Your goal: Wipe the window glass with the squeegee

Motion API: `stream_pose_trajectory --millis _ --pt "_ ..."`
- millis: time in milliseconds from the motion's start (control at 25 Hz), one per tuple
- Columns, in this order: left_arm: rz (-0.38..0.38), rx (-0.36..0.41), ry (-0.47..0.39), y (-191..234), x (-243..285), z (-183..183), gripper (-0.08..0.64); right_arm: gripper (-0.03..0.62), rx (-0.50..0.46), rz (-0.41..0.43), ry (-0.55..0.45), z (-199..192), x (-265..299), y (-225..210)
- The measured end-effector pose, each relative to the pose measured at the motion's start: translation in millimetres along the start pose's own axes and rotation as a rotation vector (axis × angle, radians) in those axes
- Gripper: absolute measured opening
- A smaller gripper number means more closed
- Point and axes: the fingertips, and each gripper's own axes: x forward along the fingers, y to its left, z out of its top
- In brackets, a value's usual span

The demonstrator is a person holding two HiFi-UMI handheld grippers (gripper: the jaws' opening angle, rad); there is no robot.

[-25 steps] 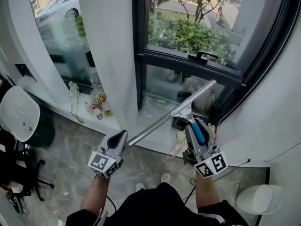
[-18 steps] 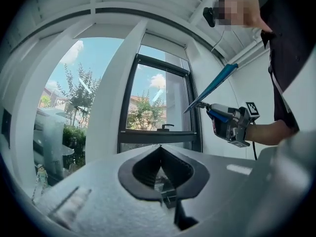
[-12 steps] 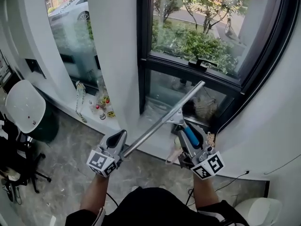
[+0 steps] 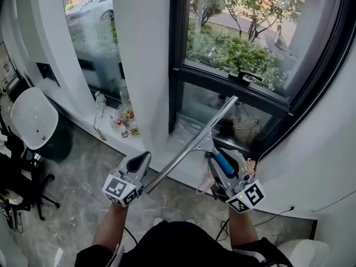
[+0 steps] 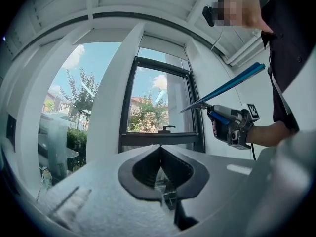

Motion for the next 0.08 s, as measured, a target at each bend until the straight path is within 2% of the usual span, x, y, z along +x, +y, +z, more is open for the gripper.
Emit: stream_pose_trajectory --millis 80 --pt "-0.001 0.008 -0.001 2.3 2.4 1.7 0.002 0.133 -0.004 0.012 0.002 -1.4 1.4 0.6"
